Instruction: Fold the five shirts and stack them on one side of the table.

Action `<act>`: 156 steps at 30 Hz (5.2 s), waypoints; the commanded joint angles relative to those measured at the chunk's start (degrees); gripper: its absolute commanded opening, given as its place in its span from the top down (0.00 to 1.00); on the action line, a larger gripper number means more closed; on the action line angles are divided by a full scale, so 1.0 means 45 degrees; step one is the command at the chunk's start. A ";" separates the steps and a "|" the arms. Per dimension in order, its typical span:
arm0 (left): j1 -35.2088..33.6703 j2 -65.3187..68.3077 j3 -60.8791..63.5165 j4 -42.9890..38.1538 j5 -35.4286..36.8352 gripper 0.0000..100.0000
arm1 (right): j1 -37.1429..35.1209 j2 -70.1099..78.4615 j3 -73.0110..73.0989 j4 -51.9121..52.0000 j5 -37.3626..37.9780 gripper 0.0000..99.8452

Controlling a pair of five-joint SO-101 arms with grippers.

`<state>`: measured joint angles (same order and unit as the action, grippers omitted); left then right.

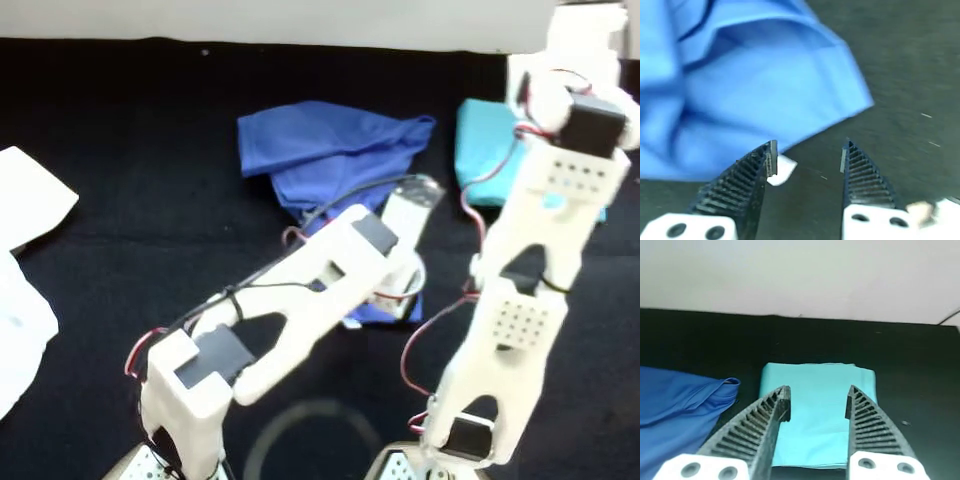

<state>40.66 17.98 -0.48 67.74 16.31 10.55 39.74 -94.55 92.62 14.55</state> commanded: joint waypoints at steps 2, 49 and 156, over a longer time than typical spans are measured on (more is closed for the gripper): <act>0.0400 -0.0088 -0.1377 0.0469 0.0020 0.79 | 0.1143 -0.1358 -0.1475 0.0049 0.0117 0.81; -0.1748 0.1768 -0.3214 0.4298 -0.2090 0.99 | 0.2139 -0.1573 -0.1475 0.1827 0.0039 0.81; -0.7316 -0.6359 0.3565 0.5744 -0.9338 0.99 | -0.2393 -1.5326 2.8005 -0.5538 -0.2794 0.99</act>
<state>5.41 -8.31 8.22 97.36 -26.07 -2.20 -19.69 14.46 76.00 1.10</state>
